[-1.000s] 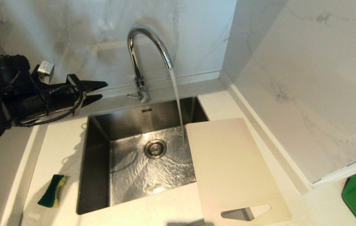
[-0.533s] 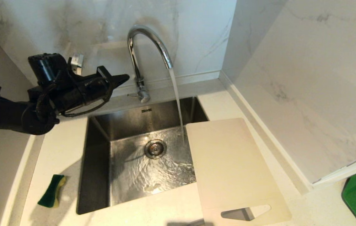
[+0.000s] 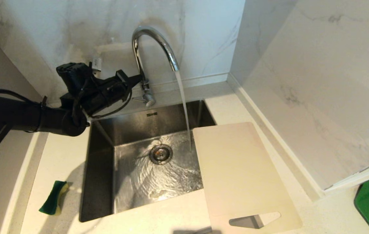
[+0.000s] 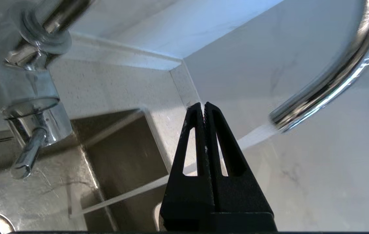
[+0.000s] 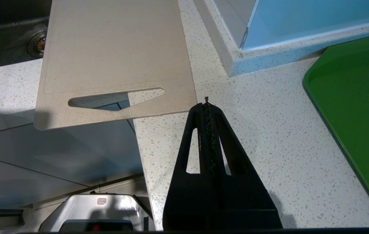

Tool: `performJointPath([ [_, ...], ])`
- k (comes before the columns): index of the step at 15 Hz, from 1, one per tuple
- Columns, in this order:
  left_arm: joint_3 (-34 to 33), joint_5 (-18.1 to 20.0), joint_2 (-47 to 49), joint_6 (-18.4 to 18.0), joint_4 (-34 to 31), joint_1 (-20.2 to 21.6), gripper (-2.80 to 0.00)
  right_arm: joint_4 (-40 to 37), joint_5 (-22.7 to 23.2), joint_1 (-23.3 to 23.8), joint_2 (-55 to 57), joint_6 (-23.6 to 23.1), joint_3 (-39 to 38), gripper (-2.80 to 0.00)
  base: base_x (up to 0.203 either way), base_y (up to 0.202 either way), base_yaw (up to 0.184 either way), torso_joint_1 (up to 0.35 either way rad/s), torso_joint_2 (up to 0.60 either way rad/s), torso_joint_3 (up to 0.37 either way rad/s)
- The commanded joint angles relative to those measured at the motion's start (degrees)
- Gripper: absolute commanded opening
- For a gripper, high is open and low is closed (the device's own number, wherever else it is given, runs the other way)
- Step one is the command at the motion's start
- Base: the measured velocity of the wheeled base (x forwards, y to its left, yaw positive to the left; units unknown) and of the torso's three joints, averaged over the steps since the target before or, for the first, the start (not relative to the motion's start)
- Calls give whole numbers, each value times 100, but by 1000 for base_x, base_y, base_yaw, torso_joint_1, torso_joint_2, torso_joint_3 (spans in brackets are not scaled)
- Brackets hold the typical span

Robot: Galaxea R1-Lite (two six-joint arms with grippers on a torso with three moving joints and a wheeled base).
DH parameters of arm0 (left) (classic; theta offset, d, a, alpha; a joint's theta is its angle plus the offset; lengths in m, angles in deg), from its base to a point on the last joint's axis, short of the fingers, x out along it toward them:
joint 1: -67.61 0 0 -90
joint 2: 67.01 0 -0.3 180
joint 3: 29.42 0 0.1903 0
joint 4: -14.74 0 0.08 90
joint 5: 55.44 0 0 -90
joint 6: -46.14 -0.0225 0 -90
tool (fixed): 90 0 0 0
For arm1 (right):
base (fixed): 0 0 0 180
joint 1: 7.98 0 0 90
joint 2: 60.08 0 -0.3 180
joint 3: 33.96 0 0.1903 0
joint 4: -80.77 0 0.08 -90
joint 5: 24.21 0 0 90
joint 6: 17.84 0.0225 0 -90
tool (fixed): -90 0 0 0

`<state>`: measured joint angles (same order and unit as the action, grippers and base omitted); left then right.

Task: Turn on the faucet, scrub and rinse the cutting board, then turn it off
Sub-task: Turn off the tap

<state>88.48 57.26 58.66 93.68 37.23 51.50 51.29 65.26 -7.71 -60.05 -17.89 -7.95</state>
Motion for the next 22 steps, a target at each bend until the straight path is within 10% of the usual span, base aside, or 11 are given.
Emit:
performJointPath([
  [1,86,109,247,27,28,-11,-280,-4,0,0,-2,-4,-1,-280,0,0,0,0,0,0],
  [22,-629,199,134,-307,119,-93,-280,-4,0,0,-2,-4,-1,-280,0,0,0,0,0,0],
])
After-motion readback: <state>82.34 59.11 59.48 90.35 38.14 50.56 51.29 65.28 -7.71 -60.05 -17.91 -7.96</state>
